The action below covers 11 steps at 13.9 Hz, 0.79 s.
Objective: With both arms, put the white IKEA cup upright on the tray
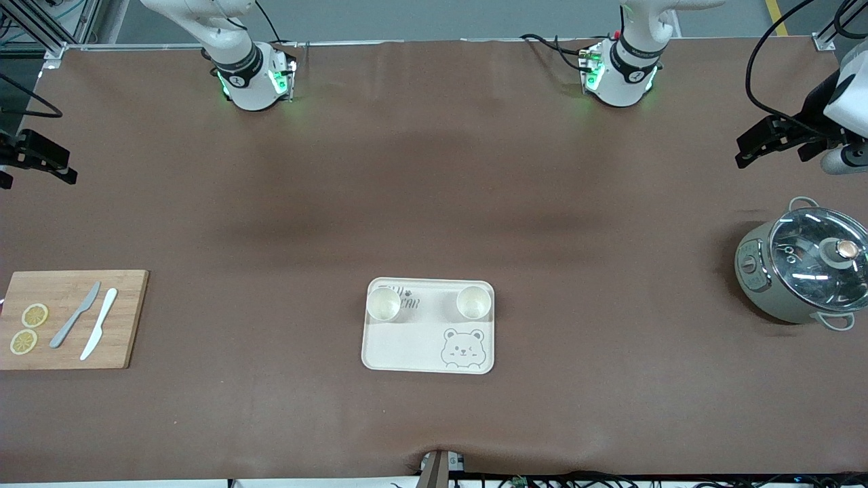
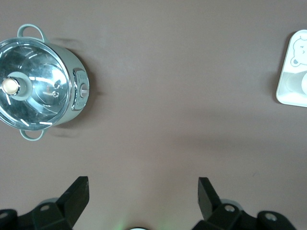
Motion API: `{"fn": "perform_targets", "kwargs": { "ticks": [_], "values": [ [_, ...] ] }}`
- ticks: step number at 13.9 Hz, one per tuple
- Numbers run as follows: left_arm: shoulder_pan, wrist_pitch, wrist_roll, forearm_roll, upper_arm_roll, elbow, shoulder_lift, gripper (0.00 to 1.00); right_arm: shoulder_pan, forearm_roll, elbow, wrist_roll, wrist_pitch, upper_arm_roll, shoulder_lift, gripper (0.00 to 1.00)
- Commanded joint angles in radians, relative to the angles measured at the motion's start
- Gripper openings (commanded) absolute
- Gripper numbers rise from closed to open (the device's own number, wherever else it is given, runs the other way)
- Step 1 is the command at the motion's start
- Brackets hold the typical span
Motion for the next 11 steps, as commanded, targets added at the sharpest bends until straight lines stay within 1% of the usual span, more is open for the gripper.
{"fn": "perform_targets", "kwargs": {
  "ticks": [1,3,5,11],
  "values": [
    [0.01,-0.019,0.022,-0.018,-0.006,-0.004,-0.012,1.0,-0.005,0.008,-0.007,-0.001,-0.004,0.001,-0.017,1.0],
    [0.001,-0.018,0.019,-0.02,-0.006,0.015,-0.002,1.0,-0.005,0.01,-0.007,-0.001,-0.002,0.001,-0.015,1.0],
    [-0.009,-0.018,0.021,-0.02,-0.006,0.067,0.049,1.0,-0.007,0.01,-0.007,-0.001,-0.002,0.001,-0.015,1.0],
    [0.0,-0.018,0.016,-0.006,-0.005,0.077,0.054,1.0,-0.009,0.01,-0.006,-0.002,-0.002,-0.001,-0.015,1.0]
  ]
}}
